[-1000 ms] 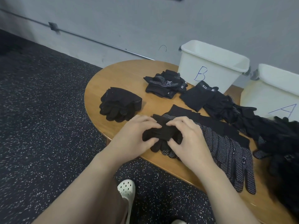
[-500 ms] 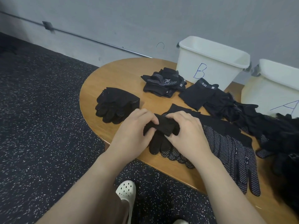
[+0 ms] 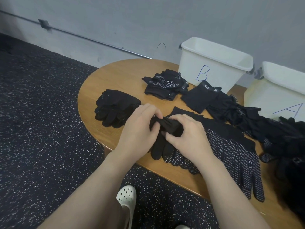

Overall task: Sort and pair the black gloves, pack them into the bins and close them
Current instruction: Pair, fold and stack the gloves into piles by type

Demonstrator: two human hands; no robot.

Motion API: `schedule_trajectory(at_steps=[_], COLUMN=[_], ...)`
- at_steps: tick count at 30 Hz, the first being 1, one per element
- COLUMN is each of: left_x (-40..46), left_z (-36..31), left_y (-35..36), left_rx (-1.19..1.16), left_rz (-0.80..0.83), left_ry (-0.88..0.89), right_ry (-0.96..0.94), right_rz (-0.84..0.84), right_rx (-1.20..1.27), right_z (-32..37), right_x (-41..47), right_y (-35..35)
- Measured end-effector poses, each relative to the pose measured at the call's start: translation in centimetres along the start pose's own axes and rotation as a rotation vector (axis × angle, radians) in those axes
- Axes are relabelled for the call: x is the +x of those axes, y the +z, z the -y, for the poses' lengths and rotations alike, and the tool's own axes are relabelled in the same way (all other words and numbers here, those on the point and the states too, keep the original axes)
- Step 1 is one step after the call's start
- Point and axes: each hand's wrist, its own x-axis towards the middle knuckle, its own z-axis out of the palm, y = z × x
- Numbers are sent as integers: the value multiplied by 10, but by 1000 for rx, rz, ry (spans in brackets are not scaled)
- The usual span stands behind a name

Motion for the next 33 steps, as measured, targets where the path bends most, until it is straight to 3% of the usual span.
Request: schedule_trajectory(at_steps=[13, 21, 33], left_x=[-17, -15, -20], left_z=[1, -2, 2], left_y=[-7, -5, -18], left_rx=[12, 41, 74], left_rz=[143, 211, 255], left_ry=[-5, -63, -7], right_ry=[97, 74, 109], right_rz=[-30, -26, 24], right_rx=[-104, -79, 30], right_z=[-8, -9, -14], right_x=[16, 16, 18], right_y=[16, 15, 9])
